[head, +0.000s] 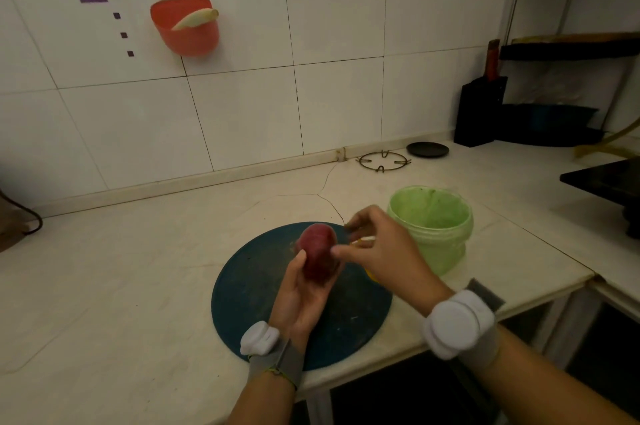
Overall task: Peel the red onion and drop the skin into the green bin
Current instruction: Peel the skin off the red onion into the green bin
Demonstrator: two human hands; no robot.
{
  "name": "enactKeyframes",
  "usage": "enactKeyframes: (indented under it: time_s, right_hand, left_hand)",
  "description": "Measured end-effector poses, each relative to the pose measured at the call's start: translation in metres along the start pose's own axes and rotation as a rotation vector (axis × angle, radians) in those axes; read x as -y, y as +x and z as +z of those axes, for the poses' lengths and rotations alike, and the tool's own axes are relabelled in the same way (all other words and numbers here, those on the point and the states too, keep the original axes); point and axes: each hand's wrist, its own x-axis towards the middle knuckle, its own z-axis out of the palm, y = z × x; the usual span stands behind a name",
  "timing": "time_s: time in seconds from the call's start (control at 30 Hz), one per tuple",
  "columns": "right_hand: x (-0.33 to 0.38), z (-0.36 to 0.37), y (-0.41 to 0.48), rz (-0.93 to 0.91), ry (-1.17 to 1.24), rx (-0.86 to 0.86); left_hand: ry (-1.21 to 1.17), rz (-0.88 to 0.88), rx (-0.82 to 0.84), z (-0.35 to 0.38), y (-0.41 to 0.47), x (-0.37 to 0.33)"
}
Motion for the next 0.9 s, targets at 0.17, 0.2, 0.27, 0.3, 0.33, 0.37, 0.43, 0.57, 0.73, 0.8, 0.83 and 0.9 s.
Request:
enactKeyframes:
  time_s: [0.17,0.2,0.27,0.3,0.33,0.37,0.43,0.57,0.73,0.8,0.83,0.9]
  right_hand:
    - [-0.003,0.026,0.001,0.132,0.045,0.051]
    - [-0.005,0.027,0.002,0.155,0.052,0.039]
    - [-0.008,0.029,0.005,0.192,0.084,0.012]
    - [-0.010,0.029,0.005,0.201,0.110,0.002]
    - [-0.012,0.030,0.006,0.207,0.139,-0.005]
    - [-0.014,0.030,0.006,0.209,0.172,-0.014]
    - [-0.017,0.031,0.006,0.210,0.225,-0.037]
    - [-0.021,0.032,0.005,0.179,0.244,-0.068]
    - [-0.023,0.031,0.005,0.113,0.214,-0.083]
    - [-0.024,0.032,0.005,0.090,0.186,-0.081]
    - [-0.024,0.032,0.005,0.083,0.181,-0.074]
    - [-0.024,0.031,0.005,0.074,0.171,-0.060]
  left_hand:
    - [0.029,-0.003,-0.069,0.000,-0.001,0.001]
    - [0.051,0.007,-0.083,0.000,-0.001,0.001]
    - [0.097,0.026,-0.091,0.001,-0.002,0.002]
    - [0.112,0.032,-0.088,0.001,-0.002,0.002]
    - [0.118,0.036,-0.082,0.001,-0.002,0.002]
    - [0.121,0.038,-0.076,0.001,-0.002,0.001]
    - [0.122,0.038,-0.068,0.001,-0.003,0.001]
    - [0.099,0.021,-0.061,0.003,-0.004,0.000]
    - [0.060,-0.002,-0.064,0.004,-0.006,0.001]
    - [0.044,-0.005,-0.058,0.004,-0.007,0.001]
    - [0.034,-0.006,-0.061,0.004,-0.007,0.000]
    - [0.028,-0.002,-0.072,0.003,-0.007,0.000]
